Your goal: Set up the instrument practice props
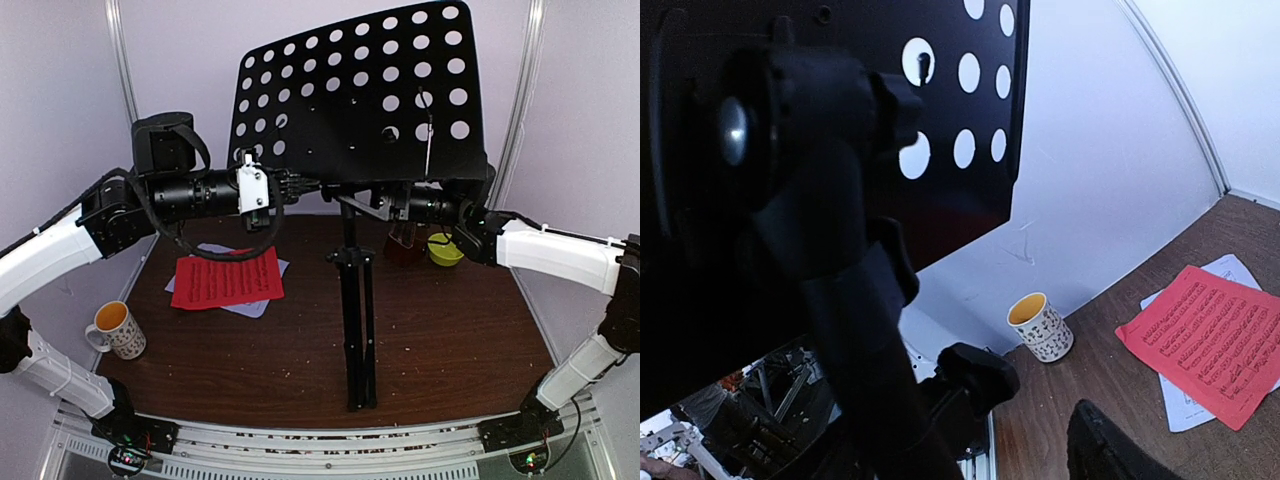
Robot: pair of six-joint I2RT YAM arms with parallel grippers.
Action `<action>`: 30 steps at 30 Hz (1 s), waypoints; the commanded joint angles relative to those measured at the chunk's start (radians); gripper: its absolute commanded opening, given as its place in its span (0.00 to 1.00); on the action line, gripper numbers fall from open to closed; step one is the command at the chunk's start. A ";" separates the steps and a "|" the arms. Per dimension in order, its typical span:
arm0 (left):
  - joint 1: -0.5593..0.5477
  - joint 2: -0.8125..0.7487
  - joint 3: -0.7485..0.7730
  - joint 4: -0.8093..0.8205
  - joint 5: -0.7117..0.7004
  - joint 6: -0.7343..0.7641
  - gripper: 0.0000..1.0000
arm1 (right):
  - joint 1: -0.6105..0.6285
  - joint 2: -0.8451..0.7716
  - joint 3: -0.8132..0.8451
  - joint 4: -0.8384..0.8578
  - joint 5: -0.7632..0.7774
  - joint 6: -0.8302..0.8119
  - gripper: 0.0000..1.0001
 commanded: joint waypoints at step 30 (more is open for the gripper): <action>-0.015 -0.093 0.037 0.368 -0.084 -0.017 0.36 | 0.029 -0.032 0.084 0.042 0.126 -0.023 0.00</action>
